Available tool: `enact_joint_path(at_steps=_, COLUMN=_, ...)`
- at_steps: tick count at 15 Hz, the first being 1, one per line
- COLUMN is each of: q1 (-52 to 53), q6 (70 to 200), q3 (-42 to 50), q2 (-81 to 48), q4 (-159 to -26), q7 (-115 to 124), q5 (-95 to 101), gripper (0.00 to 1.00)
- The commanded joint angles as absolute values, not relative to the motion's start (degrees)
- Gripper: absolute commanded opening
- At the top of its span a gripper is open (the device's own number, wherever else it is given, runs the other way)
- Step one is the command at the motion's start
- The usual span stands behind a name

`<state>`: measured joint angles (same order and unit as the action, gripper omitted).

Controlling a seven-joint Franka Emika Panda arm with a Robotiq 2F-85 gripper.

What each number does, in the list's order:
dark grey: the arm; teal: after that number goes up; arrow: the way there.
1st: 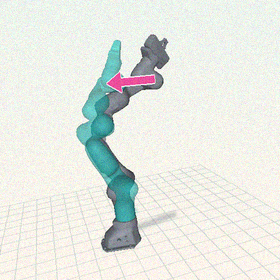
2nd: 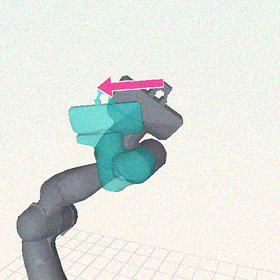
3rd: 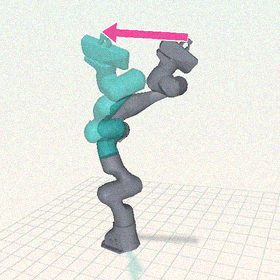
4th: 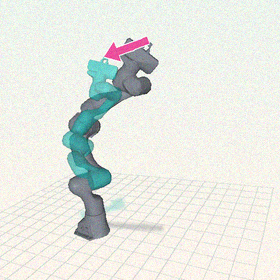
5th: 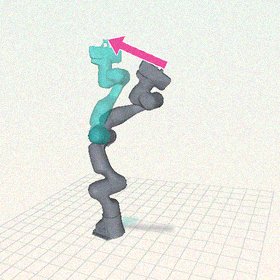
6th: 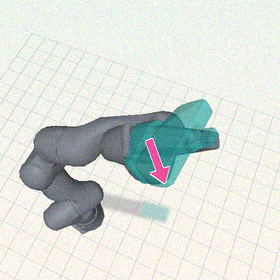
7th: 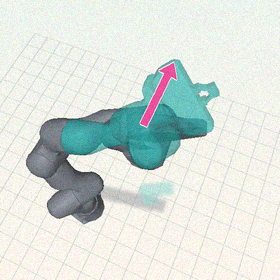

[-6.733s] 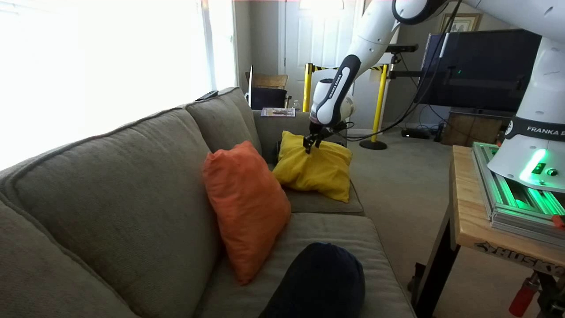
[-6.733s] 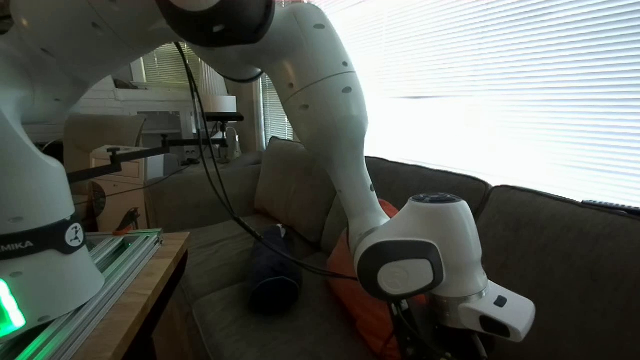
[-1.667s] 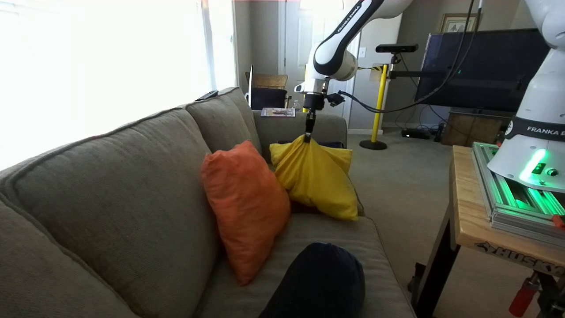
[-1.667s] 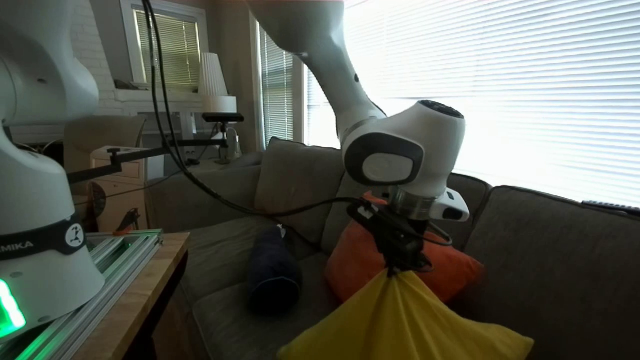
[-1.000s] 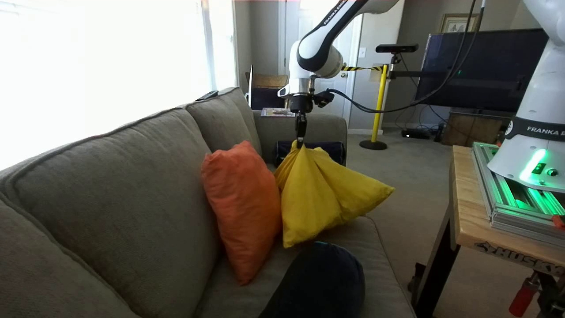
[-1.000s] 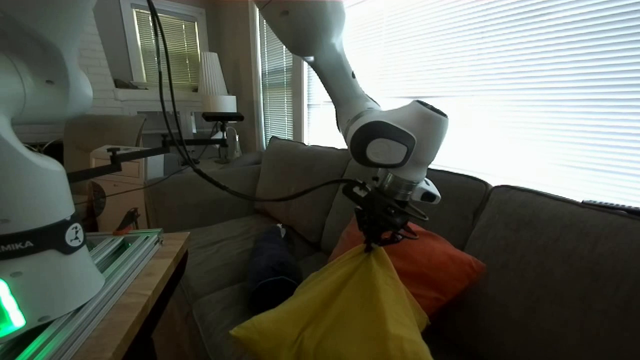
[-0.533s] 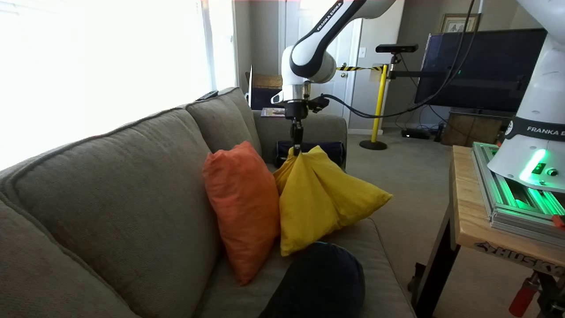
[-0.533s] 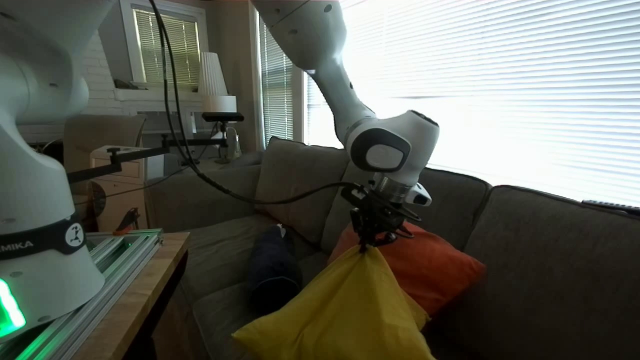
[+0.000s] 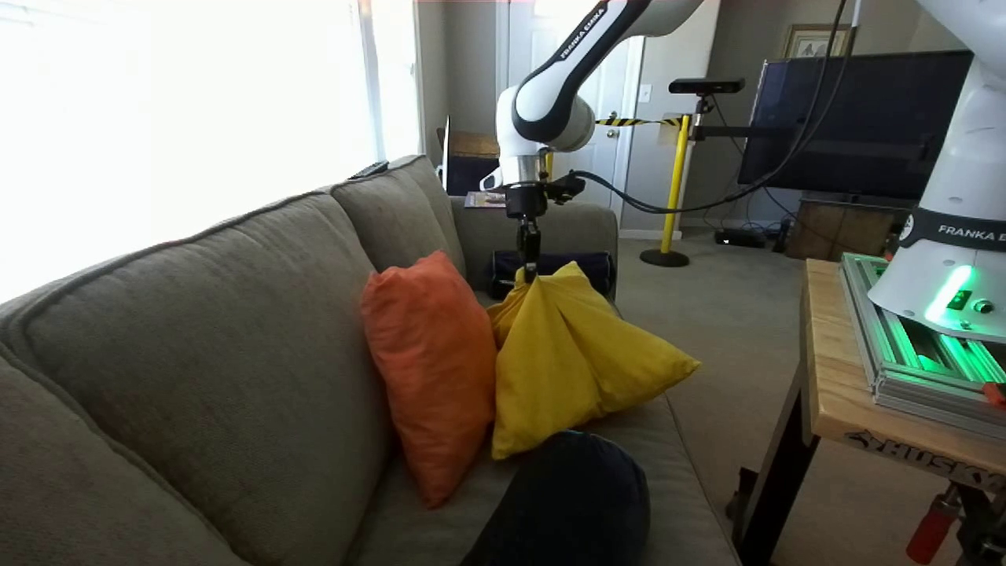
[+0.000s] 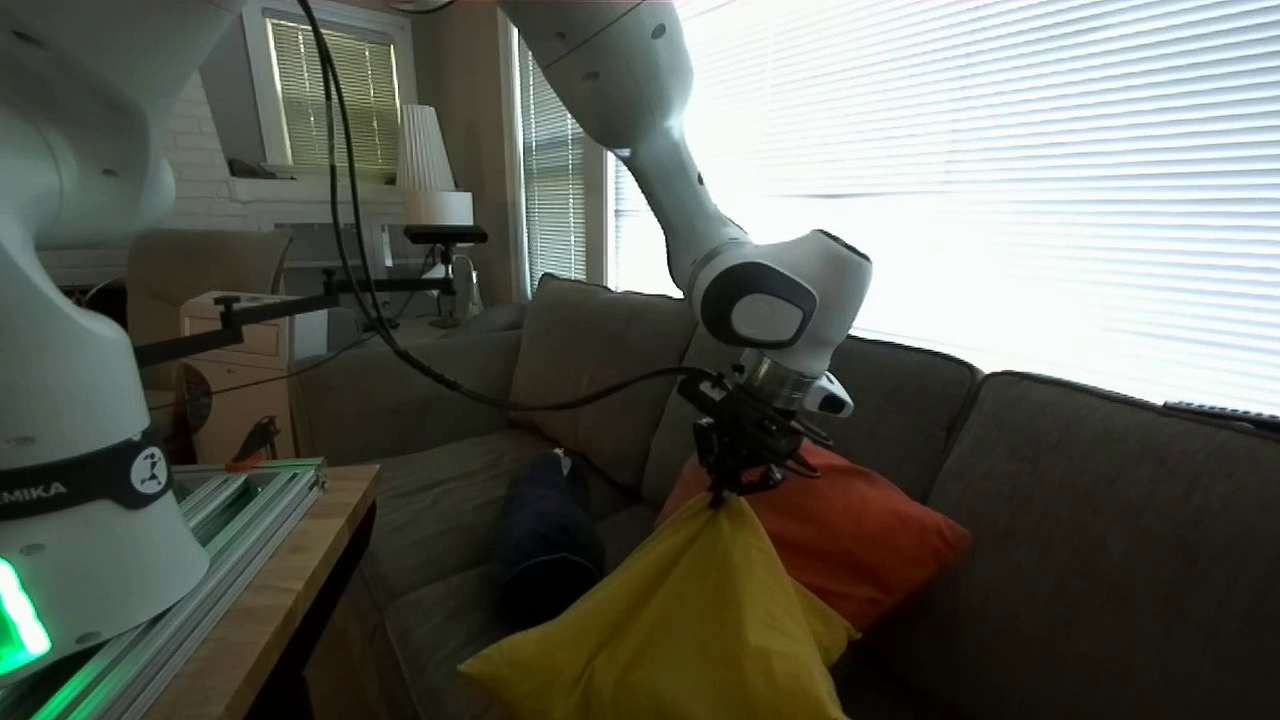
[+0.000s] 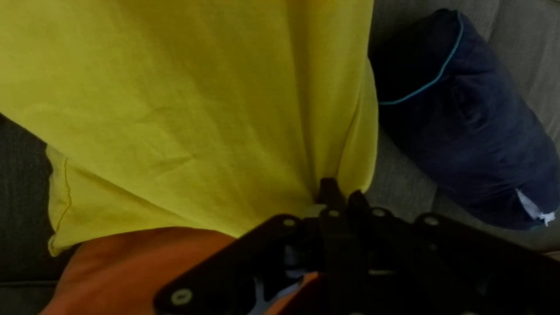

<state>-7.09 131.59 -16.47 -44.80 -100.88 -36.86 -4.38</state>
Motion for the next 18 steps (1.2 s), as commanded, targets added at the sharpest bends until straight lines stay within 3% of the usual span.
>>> enact_joint_path(at_steps=1, q1=-5.18, q6=131.71, q3=-14.44, q2=-45.98, q4=-98.41, q7=-36.38, q5=-4.10, gripper=0.01)
enact_joint_path(at_steps=2, q1=-4.82, q6=131.71, q3=-13.83, q2=-46.16, q4=-98.26, q7=-35.92, q5=-3.97, gripper=0.06)
enact_joint_path(at_steps=3, q1=-4.82, q6=132.54, q3=-13.63, q2=-46.16, q4=-98.42, q7=-36.19, q5=-4.03, gripper=0.32)
enact_joint_path(at_steps=5, q1=-5.14, q6=136.26, q3=-13.55, q2=-45.59, q4=-99.17, q7=-36.85, q5=-4.39, gripper=0.35)
enact_joint_path(at_steps=14, q1=-10.03, q6=171.21, q3=-16.86, q2=-49.50, q4=-97.16, q7=-39.51, q5=-2.76, gripper=0.98)
enact_joint_path(at_steps=18, q1=-14.14, q6=183.47, q3=-21.10, q2=-56.62, q4=-93.22, q7=-39.00, q5=2.90, gripper=1.00)
